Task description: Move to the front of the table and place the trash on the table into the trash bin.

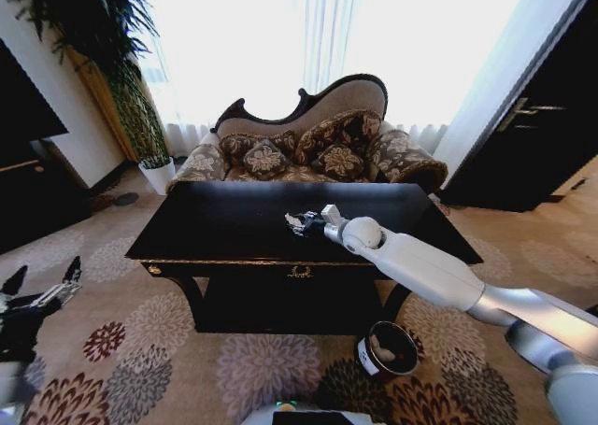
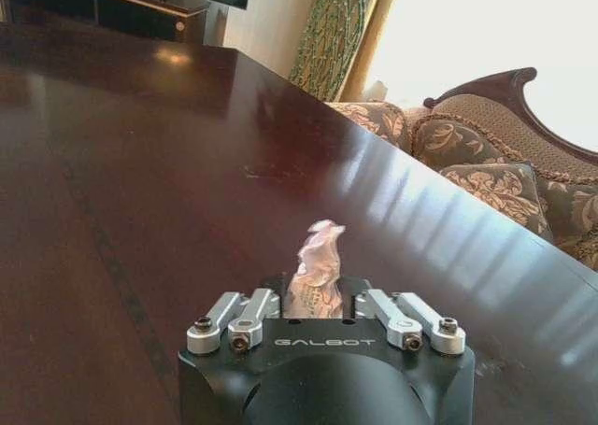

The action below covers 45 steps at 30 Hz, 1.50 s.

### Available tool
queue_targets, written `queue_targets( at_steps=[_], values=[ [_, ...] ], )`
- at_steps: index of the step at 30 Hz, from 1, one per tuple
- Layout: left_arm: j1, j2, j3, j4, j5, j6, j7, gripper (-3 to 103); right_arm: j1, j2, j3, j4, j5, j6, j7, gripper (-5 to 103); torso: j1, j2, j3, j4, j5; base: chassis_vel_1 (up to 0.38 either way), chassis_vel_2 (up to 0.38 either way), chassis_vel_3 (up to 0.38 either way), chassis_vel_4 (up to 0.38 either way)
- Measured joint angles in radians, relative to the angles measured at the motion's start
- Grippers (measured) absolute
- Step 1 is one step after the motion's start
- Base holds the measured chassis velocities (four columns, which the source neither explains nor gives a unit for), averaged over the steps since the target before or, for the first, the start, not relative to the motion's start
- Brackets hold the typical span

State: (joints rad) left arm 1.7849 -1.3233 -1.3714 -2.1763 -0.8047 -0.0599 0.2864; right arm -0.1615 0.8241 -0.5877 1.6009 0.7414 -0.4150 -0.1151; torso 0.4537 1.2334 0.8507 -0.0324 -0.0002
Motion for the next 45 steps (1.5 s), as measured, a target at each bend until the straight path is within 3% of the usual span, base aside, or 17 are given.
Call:
queue_targets(
  at_steps=[3, 5, 9, 20, 23, 26, 29, 30, 33, 36, 39, 41, 43, 45],
  values=[
    [-0.002, 0.0, 0.003, -0.001, 0.002, 0.0, 0.0, 100, -0.028, -0.014, 0.029, 0.015, 0.023, 0.019, -0.004, 17, 0.0, 0.0, 0.0, -0.0001, 0.0, 0.0, 0.0, 0.0, 0.0],
    [-0.002, 0.0, 0.005, -0.001, 0.004, 0.0, 0.0, 100, -0.041, -0.019, 0.045, 0.023, 0.044, 0.035, -0.009, 17, 0.0, 0.0, 0.0, -0.0002, 0.0, 0.0, 0.0, 0.0, 0.0],
    [-0.003, -0.002, 0.011, -0.007, 0.006, 0.0, 0.0, 100, -0.127, -0.044, 0.146, 0.067, 0.092, 0.093, -0.024, 1, 0.0, -0.001, 0.0, 0.0, 0.0, 0.0, 0.0, 0.0, 0.0],
    [-0.018, -0.006, 0.043, -0.022, 0.015, 0.0, 0.0, 100, -0.404, -0.191, 0.419, 0.239, 0.186, 0.186, -0.087, 0, 0.0, 0.0, 0.0, -0.0001, 0.0, 0.0, 0.0, 0.0, 0.0],
    [-0.033, -0.001, 0.052, -0.027, 0.009, 0.0, 0.0, 100, -0.591, -0.221, 0.602, 0.302, 0.198, 0.21, -0.109, 0, 0.0, 0.0, 0.0, -0.0002, 0.0, 0.0, 0.0, 0.0, 0.0],
    [-0.039, -0.001, 0.056, -0.027, 0.006, 0.0, 0.0, 100, -0.69, -0.223, 0.681, 0.334, 0.201, 0.214, -0.116, 0, 0.0, 0.0, 0.0, -0.0007, 0.0006, 0.0, 0.0, 0.0, 0.0],
    [-0.047, -0.007, 0.068, -0.028, 0.005, -0.001, -0.001, 100, -0.827, -0.194, 0.847, 0.386, 0.212, 0.223, -0.133, 0, 0.0, 0.0, 0.0, 0.0, 0.0, 0.0, 0.0, 0.0, 0.0],
    [-0.047, -0.007, 0.068, -0.028, 0.005, -0.001, -0.001, 100, -0.827, -0.194, 0.847, 0.386, 0.212, 0.223, -0.133, 0, 0.0, 0.0, 0.0, 0.0, 0.0, 0.0, 0.0, 0.0, 0.0],
    [-0.054, -0.011, 0.074, -0.035, 0.001, -0.003, 0.0, 100, -0.953, -0.124, 1.022, 0.443, 0.219, 0.221, -0.148, 0, 0.0, 0.0, 0.0, 0.0001, -0.0003, 0.0, 0.0, 0.0, 0.0],
    [-0.054, -0.008, 0.074, -0.038, -0.005, -0.005, 0.0, 100, -1.047, -0.081, 1.11, 0.464, 0.216, 0.229, -0.173, 0, 0.0, 0.0, 0.0, 0.0002, -0.0001, 0.0, 0.0, 0.0, 0.0],
    [-0.055, -0.004, 0.07, -0.041, -0.015, -0.006, 0.001, 100, -1.179, -0.027, 1.223, 0.461, 0.195, 0.279, -0.245, 0, 0.0, 0.0, 0.0, -0.0002, 0.0003, 0.0, 0.0, 0.0, 0.0],
    [-0.055, -0.003, 0.068, -0.042, -0.017, -0.007, 0.001, 100, -1.201, -0.017, 1.244, 0.455, 0.189, 0.295, -0.262, 0, 0.0, 0.0, 0.0, -0.0003, 0.0002, 0.0, 0.0, 0.0, 0.0],
    [-0.052, 0.005, 0.065, -0.045, -0.026, -0.008, 0.001, 100, -1.284, 0.031, 1.346, 0.42, 0.15, 0.372, -0.347, 0, 0.0, 0.0, 0.0, 0.0, -0.0001, 0.0, 0.0, 0.0, 0.0],
    [-0.052, 0.009, 0.063, -0.045, -0.032, -0.008, 0.001, 100, -1.306, 0.047, 1.38, 0.403, 0.138, 0.395, -0.378, 0, 0.0, 0.0, 0.0, 0.0, 0.0, 0.0, 0.0, 0.0, 0.0]
  ],
)
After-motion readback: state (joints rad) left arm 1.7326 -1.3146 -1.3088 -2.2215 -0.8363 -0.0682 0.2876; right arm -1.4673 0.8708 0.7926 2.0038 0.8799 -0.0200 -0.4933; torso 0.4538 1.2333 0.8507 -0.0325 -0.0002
